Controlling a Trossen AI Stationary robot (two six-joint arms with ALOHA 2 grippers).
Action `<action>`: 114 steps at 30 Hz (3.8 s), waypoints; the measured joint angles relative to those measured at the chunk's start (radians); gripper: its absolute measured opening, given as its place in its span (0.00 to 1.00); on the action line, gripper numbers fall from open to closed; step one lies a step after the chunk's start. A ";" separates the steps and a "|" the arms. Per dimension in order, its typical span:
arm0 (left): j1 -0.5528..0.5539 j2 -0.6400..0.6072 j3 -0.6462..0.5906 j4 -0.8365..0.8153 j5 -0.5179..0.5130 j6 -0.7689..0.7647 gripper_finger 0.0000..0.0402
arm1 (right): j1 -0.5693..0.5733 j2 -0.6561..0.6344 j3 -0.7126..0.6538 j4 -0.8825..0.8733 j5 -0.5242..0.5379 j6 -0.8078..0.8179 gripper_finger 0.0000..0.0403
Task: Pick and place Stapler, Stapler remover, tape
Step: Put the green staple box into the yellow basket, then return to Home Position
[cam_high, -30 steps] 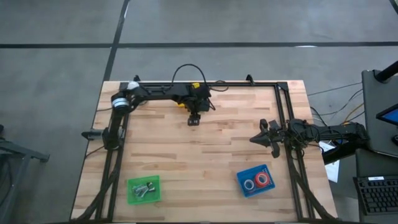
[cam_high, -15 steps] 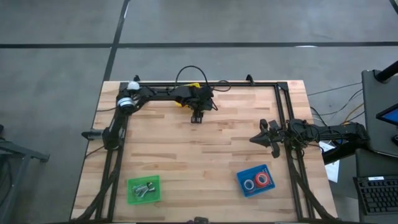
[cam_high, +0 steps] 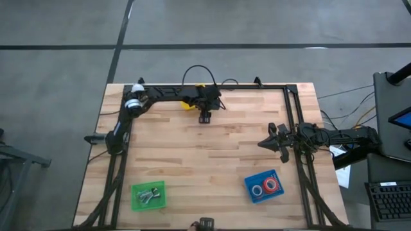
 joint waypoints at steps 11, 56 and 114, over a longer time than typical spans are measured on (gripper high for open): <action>0.030 0.016 -0.003 -0.034 0.065 -0.029 0.55 | 0.000 0.000 0.000 0.000 0.000 0.000 0.02; 0.227 -0.252 -0.130 -0.098 0.038 -1.317 0.29 | 0.000 0.006 -0.001 0.000 0.000 0.000 0.02; 0.126 -0.441 -0.290 -0.107 0.053 -1.232 0.64 | 0.000 0.005 -0.001 0.000 0.000 0.000 0.02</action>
